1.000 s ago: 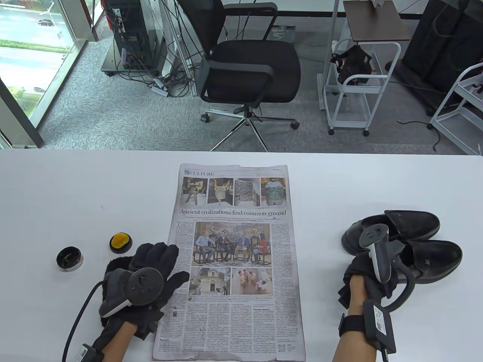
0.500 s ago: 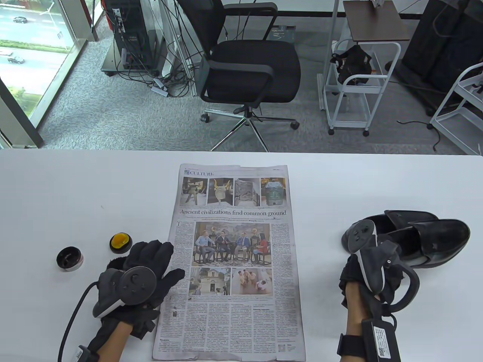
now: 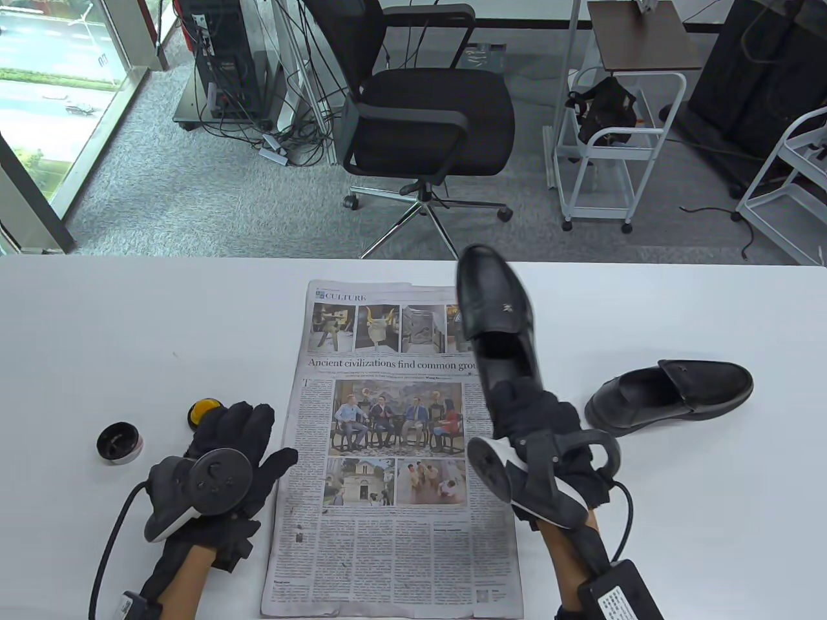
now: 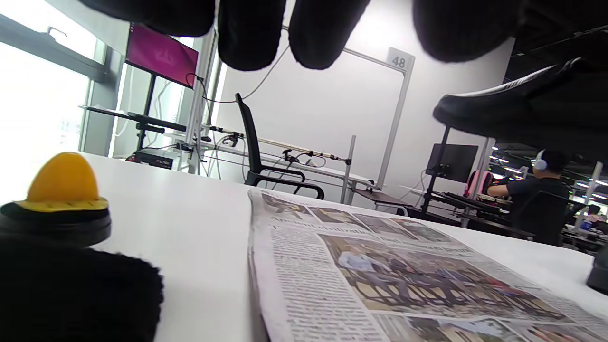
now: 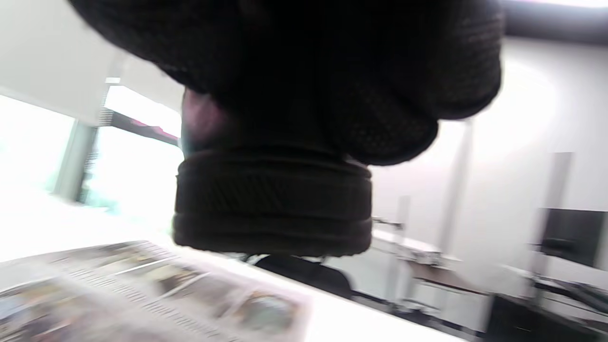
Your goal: Dip and apply built-in sponge shoe polish on shoes
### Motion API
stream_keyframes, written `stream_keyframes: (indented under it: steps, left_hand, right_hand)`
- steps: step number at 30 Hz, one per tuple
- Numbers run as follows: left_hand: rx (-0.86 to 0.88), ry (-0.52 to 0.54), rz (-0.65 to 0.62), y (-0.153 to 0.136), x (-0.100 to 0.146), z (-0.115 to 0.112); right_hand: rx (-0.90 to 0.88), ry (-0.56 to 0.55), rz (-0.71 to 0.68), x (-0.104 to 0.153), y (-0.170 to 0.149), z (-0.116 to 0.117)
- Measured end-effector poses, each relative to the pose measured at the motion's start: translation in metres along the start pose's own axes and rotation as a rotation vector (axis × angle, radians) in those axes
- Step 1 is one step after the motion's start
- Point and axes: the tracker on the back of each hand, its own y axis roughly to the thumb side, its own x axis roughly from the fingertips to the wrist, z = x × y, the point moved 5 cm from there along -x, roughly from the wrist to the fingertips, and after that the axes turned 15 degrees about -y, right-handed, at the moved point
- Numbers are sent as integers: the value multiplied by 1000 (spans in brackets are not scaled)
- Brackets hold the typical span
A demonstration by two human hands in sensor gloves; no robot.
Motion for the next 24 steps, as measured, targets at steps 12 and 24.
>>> stream_keyframes:
  steps: [12, 24]
  left_hand:
    - [91, -5, 106, -27, 1, -2]
    - [168, -30, 121, -40, -5, -8]
  right_hand:
    - [-221, 79, -316, 48, 56, 34]
    - [-231, 444, -274, 64, 69, 80]
